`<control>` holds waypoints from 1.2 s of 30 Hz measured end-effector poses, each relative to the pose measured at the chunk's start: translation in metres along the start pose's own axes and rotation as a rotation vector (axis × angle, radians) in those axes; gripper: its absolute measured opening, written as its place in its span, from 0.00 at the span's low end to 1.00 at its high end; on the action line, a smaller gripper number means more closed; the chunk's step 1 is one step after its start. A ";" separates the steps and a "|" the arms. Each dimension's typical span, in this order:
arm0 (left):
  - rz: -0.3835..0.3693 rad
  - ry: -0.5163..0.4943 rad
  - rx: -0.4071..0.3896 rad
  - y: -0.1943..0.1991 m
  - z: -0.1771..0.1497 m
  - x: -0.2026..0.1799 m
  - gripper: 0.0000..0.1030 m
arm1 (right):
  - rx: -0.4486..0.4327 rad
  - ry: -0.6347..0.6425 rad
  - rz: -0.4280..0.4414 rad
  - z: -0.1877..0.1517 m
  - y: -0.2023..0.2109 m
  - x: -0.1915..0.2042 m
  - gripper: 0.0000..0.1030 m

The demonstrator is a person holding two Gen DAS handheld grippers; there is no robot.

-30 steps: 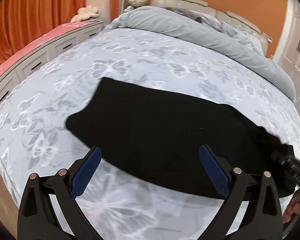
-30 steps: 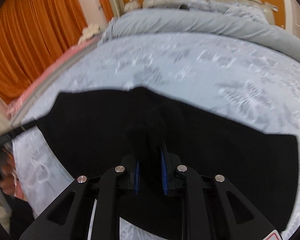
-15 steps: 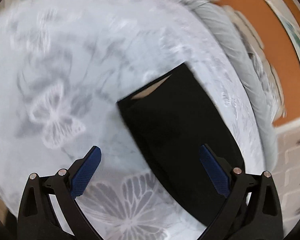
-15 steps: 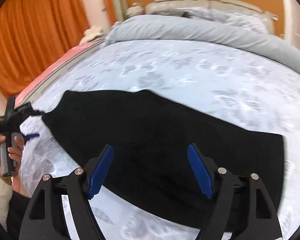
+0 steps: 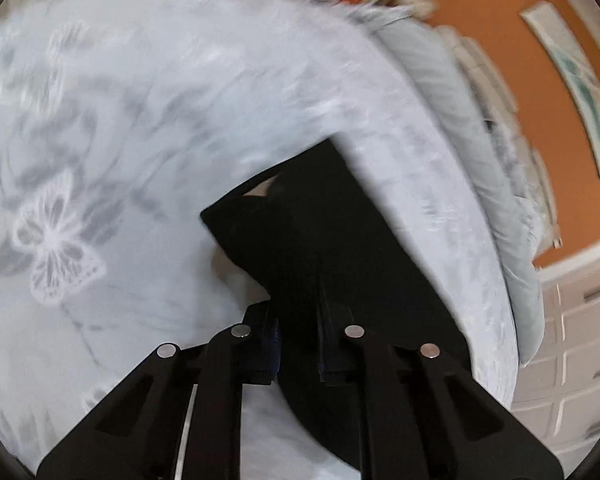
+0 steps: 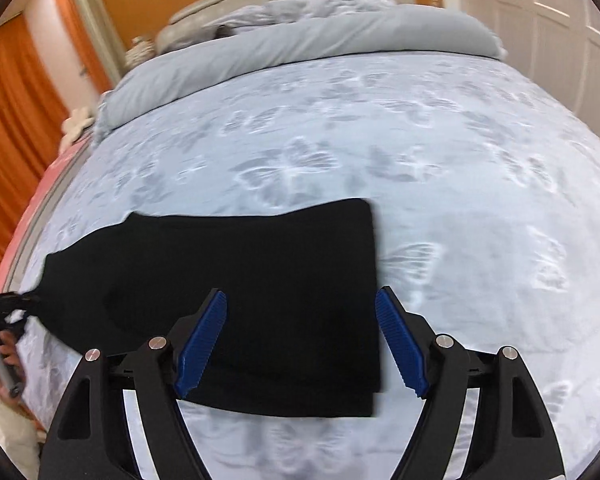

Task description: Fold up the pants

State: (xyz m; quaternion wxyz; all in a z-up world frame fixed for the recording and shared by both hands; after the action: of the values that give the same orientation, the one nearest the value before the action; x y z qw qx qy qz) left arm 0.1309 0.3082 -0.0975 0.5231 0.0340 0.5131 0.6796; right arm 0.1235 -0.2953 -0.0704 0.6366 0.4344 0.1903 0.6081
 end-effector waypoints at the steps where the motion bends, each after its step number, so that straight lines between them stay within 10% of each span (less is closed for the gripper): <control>1: -0.014 -0.063 -0.033 0.012 -0.001 -0.024 0.11 | -0.005 -0.014 -0.009 0.003 0.003 -0.009 0.72; 8: -0.194 -0.404 -0.089 0.049 -0.056 -0.174 0.12 | -0.015 -0.053 -0.037 0.010 0.011 -0.035 0.72; 25: -0.275 -0.631 -0.085 0.054 -0.131 -0.280 0.13 | -0.001 0.001 -0.045 0.002 0.011 -0.037 0.74; 28: -0.340 -0.761 0.029 0.035 -0.182 -0.308 0.42 | 0.009 -0.045 -0.038 0.006 0.007 -0.041 0.74; 30: -0.340 -0.836 0.143 0.015 -0.215 -0.311 0.86 | 0.017 -0.051 -0.042 0.006 0.002 -0.041 0.74; 36: -0.342 -0.886 0.051 0.047 -0.206 -0.284 0.92 | 0.026 -0.064 0.019 0.008 0.001 -0.024 0.74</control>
State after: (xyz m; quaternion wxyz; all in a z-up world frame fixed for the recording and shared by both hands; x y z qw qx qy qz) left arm 0.1073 -0.0367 -0.0207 0.7949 0.2488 0.2553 0.4910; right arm 0.1245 -0.3210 -0.0722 0.6308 0.4639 0.1735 0.5974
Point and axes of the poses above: each gripper's, at about its wrist camera, not at the fingertips, and y roughly against the way its jaws point, x to its left, z to its top, the point moved 5 cm from there along -y, roughly the way its jaws point, and after that the axes turned 8 degrees about -y, right-handed, at the moved point
